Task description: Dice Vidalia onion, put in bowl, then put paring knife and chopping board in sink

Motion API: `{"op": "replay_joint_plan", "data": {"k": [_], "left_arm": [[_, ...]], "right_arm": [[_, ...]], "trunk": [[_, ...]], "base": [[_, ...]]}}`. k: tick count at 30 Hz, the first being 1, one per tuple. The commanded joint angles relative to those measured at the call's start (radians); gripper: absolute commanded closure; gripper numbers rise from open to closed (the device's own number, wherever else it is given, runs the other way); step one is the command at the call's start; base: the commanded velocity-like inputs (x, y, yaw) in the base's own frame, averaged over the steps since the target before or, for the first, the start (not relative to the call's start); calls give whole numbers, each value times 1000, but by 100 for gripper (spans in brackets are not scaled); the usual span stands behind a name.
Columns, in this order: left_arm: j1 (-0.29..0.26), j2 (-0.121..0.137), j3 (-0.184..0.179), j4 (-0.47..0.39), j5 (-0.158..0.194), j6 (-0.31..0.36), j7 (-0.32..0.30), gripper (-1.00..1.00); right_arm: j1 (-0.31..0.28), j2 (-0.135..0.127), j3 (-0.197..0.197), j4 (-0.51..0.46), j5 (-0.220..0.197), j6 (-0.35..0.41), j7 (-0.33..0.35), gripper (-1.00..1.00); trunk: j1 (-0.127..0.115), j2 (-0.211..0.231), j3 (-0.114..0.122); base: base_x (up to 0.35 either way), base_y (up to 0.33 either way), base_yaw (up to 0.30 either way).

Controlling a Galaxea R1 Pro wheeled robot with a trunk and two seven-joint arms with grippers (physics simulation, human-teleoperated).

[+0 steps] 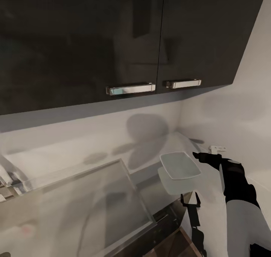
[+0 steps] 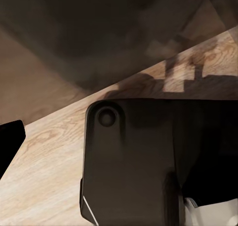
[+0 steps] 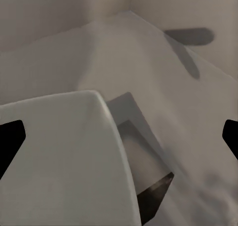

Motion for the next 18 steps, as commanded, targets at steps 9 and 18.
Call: {"op": "replay_joint_plan", "data": {"k": [9, 18], "left_arm": [[0, 0, 0, 0, 1, -1, 0, -100], [1, 0, 0, 0, 1, -1, 0, -100]], "right_arm": [[-1, 0, -3, -1, 10, 4, 10, -100], [-1, 0, -3, 5, 9, 68, 11, -100]], "trunk": [[1, -2, -2], [1, -2, -9]], "base": [[0, 0, 0], [0, 0, 0]]}}
